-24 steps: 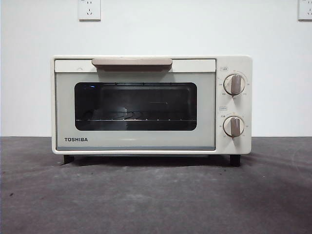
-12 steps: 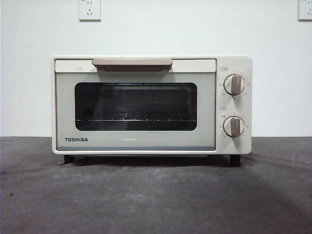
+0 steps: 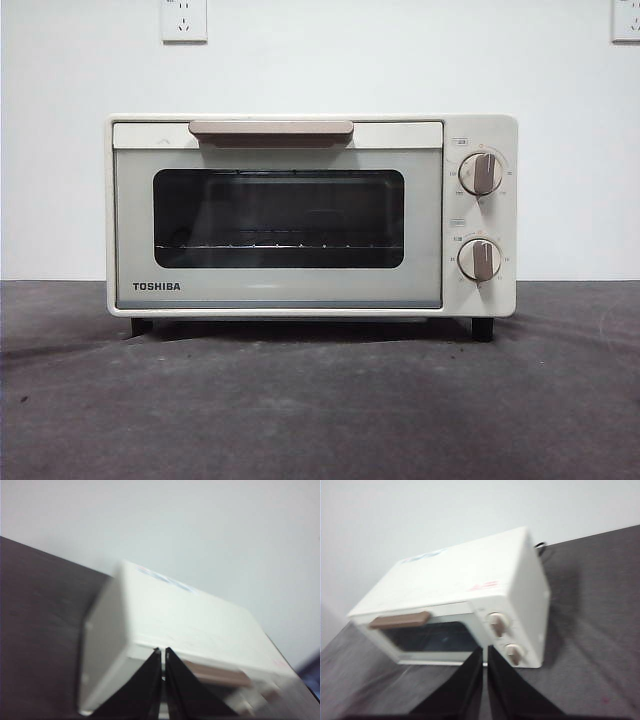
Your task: The left arm flap open the oven, the right arm pick bread and place it into oven, the left arm flap close the oven
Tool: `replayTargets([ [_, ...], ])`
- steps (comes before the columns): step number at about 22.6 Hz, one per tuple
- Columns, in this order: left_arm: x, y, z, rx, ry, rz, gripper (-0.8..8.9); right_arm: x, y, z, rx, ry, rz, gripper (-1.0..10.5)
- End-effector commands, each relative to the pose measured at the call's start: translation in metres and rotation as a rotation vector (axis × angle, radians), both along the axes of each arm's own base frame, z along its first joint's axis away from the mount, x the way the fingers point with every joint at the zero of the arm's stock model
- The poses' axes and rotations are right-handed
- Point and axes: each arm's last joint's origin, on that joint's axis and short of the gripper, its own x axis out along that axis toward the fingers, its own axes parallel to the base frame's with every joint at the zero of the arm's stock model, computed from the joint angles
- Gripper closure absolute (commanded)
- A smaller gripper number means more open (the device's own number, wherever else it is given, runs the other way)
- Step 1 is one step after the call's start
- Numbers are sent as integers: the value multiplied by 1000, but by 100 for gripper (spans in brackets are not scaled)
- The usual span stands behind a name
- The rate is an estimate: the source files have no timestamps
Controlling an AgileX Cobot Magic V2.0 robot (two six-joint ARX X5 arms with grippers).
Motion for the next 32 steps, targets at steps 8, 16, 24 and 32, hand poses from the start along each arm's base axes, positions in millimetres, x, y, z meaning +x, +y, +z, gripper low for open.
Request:
replayTargets([
  [8,-9,-19,29,136,-67,-372,796,-1,11,37,-151,-5,315,935],
  [16,-14,-25,31,210,-142,-529,792,-10,12,49,-204,-63,370,935],
  [24,-15,-25,31,218,-151,-531,562,-10,12,46,-206,-30,362,734],
  [32,-15,-25,31,217,-150,-531,331,-10,12,45,-179,-1,355,423],
])
